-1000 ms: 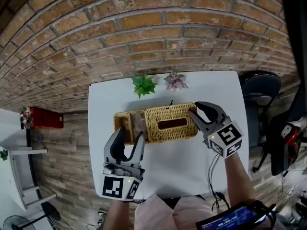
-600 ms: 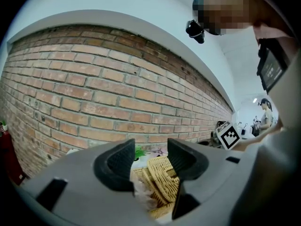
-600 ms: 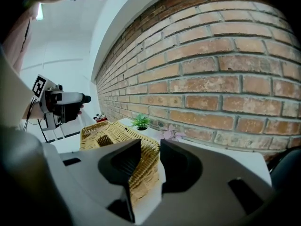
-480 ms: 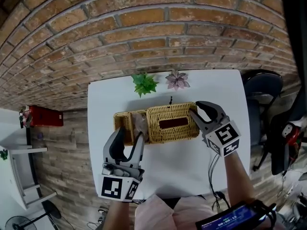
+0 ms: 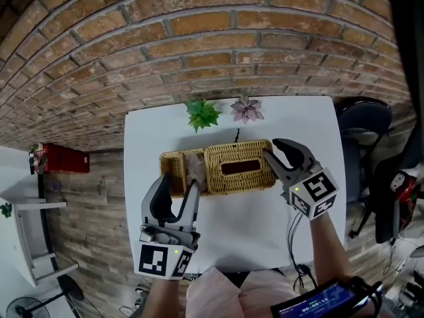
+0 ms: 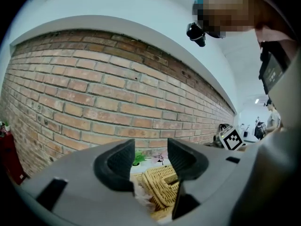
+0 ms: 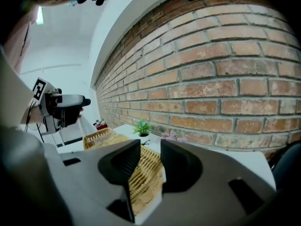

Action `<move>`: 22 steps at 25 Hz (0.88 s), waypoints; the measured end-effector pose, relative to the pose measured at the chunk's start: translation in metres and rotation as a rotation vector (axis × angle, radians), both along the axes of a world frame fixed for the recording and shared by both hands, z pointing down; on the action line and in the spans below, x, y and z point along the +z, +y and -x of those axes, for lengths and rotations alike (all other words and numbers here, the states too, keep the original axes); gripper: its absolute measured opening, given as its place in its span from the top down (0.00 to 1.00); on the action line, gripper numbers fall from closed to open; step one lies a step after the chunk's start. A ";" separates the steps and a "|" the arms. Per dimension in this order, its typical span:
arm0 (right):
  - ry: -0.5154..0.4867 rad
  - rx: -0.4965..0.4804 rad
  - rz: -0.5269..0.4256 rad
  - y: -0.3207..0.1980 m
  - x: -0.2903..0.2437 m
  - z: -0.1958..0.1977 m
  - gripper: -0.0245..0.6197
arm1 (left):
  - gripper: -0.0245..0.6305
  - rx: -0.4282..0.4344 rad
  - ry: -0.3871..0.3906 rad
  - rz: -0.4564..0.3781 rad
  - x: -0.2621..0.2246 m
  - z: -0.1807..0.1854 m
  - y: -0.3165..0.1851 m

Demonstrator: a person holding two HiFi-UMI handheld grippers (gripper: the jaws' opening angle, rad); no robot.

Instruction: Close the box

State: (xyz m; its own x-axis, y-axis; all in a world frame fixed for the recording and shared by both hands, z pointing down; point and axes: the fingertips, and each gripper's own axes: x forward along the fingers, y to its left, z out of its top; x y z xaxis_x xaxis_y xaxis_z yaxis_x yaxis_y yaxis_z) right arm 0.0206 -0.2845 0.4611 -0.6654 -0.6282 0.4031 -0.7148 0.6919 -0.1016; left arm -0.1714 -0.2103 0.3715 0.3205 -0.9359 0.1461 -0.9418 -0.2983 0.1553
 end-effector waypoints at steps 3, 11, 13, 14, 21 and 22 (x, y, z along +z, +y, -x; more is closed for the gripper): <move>-0.080 0.031 -0.050 0.008 -0.041 0.001 0.75 | 0.62 -0.012 0.015 -0.033 -0.020 -0.004 0.003; -0.167 0.054 -0.238 0.052 -0.150 0.014 0.82 | 0.69 -0.071 -0.001 -0.162 -0.104 -0.016 0.017; -0.153 0.065 -0.278 0.062 -0.169 0.014 0.87 | 0.76 -0.095 -0.011 -0.184 -0.123 -0.019 0.024; -0.141 0.072 -0.296 0.067 -0.177 0.014 0.89 | 0.80 -0.105 -0.017 -0.192 -0.132 -0.021 0.029; -0.100 0.115 -0.389 0.096 -0.216 0.009 0.96 | 0.93 -0.140 -0.050 -0.258 -0.175 -0.032 0.058; -0.101 0.120 -0.395 0.099 -0.220 0.008 0.96 | 0.94 -0.140 -0.054 -0.267 -0.179 -0.034 0.062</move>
State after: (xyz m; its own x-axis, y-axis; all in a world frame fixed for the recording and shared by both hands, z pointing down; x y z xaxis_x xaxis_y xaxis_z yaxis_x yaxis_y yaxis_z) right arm 0.0127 -0.1859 0.2413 -0.6020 -0.7967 0.0525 -0.7926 0.6043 0.0810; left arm -0.1378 -0.1487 0.1929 0.1842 -0.9780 -0.0977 -0.9814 -0.1885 0.0370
